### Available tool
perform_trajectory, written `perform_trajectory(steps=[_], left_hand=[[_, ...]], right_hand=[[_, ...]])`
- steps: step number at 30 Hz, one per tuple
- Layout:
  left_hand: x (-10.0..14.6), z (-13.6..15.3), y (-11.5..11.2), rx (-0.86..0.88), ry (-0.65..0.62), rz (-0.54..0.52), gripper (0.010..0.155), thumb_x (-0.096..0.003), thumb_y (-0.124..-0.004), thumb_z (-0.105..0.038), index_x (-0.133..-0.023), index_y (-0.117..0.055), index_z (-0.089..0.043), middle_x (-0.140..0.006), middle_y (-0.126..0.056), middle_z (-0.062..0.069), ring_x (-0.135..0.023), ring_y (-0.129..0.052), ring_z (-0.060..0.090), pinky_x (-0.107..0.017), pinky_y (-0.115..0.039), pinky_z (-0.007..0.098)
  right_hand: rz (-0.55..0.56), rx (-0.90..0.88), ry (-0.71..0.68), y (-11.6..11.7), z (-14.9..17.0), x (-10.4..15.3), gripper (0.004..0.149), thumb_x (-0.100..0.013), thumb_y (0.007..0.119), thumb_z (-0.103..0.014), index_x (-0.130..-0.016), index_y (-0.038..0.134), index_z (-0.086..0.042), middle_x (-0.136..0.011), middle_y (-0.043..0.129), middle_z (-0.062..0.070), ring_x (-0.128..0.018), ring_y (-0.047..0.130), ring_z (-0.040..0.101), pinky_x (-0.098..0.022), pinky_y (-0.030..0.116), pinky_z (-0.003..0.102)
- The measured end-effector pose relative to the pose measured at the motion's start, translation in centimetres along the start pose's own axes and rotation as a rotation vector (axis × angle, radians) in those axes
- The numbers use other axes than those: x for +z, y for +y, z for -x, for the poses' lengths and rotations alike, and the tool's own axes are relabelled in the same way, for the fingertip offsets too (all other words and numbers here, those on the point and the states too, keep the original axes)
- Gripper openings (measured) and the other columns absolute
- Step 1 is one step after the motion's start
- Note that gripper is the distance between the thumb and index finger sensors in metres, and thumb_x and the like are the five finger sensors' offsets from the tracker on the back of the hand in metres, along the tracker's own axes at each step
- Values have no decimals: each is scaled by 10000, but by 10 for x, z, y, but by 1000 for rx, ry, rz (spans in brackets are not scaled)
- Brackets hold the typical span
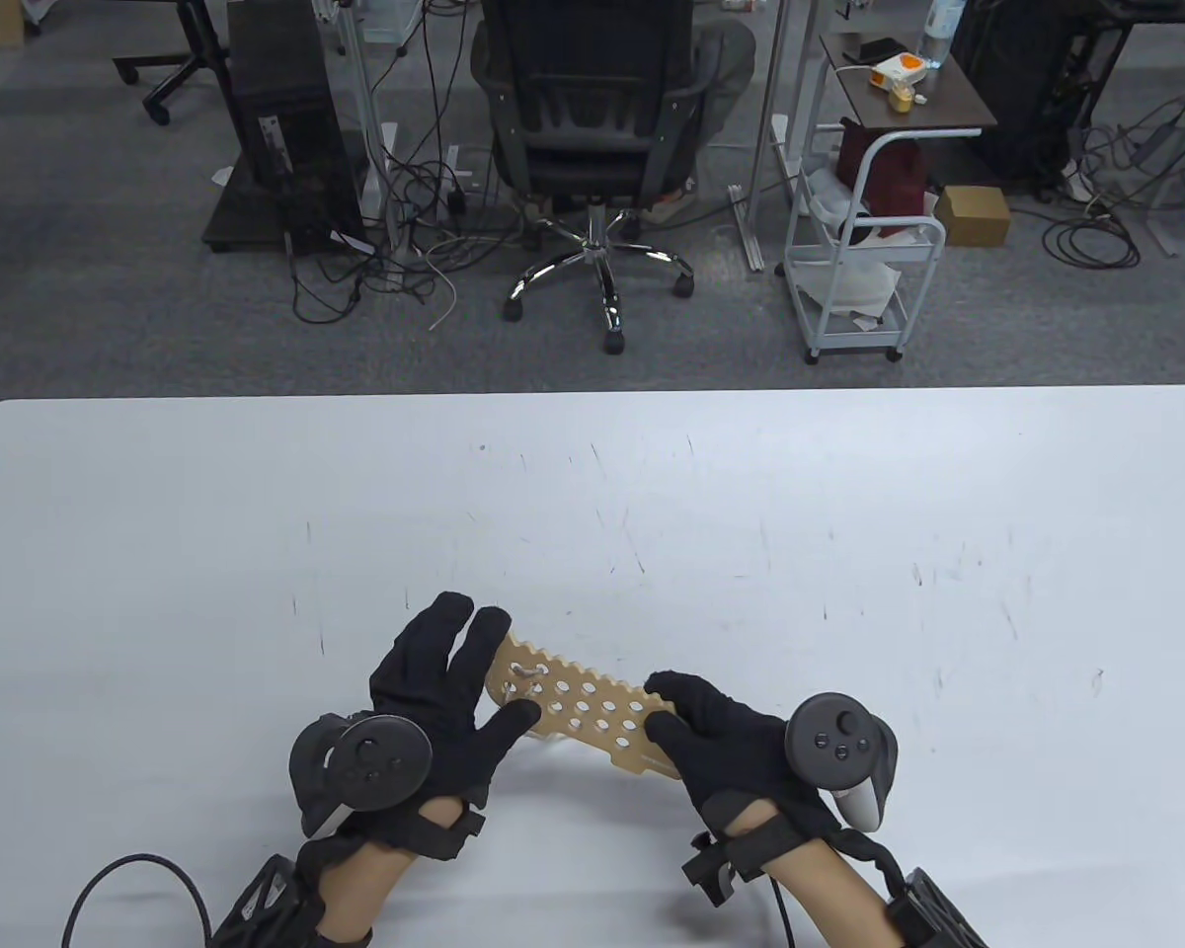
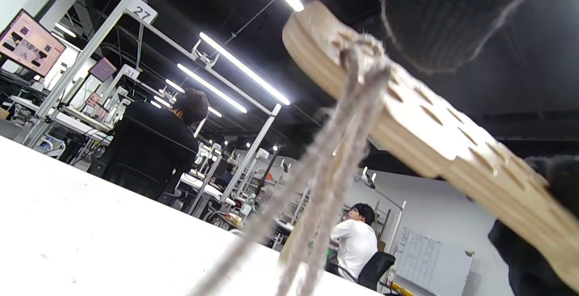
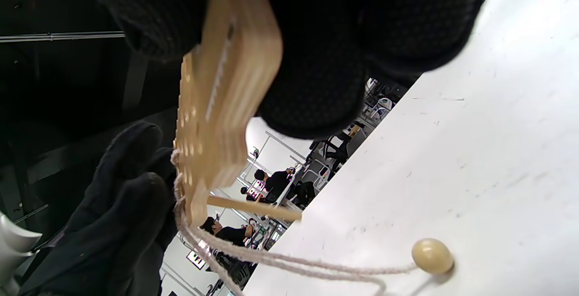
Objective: Thread rope through all holes on crocodile lacing toy
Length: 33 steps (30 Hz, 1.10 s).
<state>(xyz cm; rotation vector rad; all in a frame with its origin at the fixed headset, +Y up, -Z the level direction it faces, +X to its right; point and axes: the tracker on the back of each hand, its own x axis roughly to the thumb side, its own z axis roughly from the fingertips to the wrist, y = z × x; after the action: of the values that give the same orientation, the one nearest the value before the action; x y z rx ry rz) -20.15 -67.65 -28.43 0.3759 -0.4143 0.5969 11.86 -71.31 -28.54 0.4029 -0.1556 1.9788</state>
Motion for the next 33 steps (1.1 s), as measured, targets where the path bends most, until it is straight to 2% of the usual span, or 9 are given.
perform_trajectory(steps=[5, 10, 14, 17, 20, 26, 33], left_hand=[[-1, 10, 9, 37, 66, -47, 824, -425, -832, -568, -1098, -377, -433, -1159, -334, 51, -1061, -405, 345, -790, -388, 563], [-2, 27, 8, 136, 205, -39, 735, -437, -839, -493, -1079, -490, -410, -1056, -561, 29, -992, -550, 333, -780, -430, 560], [-5, 41, -4, 210, 281, 65, 609, -436, -856, -442, -1015, -668, -418, -995, -686, 27, -944, -658, 329, -768, -468, 567], [-5, 50, -17, 245, 330, 153, 585, -433, -864, -435, -996, -704, -434, -981, -712, 29, -933, -681, 330, -765, -476, 570], [-6, 52, -28, 284, 311, 275, 565, -427, -873, -438, -972, -732, -469, -986, -708, 29, -942, -668, 331, -768, -458, 575], [-7, 50, -37, 374, 280, 357, 536, -414, -889, -448, -933, -773, -514, -986, -716, 20, -948, -670, 326, -769, -440, 585], [-7, 48, -47, 495, 243, 463, 564, -402, -903, -441, -941, -759, -520, -999, -699, 19, -961, -652, 329, -771, -429, 591]], right_hand=[[5, -6, 10, -2, 2, -1, 473, -479, 794, -395, -897, 735, -183, -665, 955, 26, -440, 1032, 209, -398, 824, 446], [10, -33, 10, -2, 2, -1, 471, -479, 793, -397, -897, 735, -187, -663, 958, 24, -441, 1033, 207, -399, 824, 445], [5, -47, 6, -2, 2, -1, 470, -479, 790, -398, -897, 736, -189, -660, 961, 23, -442, 1031, 207, -400, 825, 445], [4, -60, 8, -2, 1, -1, 470, -479, 790, -396, -897, 737, -188, -662, 958, 26, -443, 1030, 208, -400, 824, 446], [7, -67, 7, -3, 1, -1, 467, -482, 788, -396, -897, 737, -189, -662, 958, 25, -443, 1030, 207, -401, 823, 446], [8, -87, 9, -5, 1, -1, 467, -481, 789, -398, -896, 738, -191, -661, 959, 23, -442, 1030, 206, -402, 824, 445], [-4, -91, 6, -4, 1, -2, 466, -481, 789, -402, -894, 743, -191, -657, 964, 18, -436, 1037, 199, -400, 830, 437]])
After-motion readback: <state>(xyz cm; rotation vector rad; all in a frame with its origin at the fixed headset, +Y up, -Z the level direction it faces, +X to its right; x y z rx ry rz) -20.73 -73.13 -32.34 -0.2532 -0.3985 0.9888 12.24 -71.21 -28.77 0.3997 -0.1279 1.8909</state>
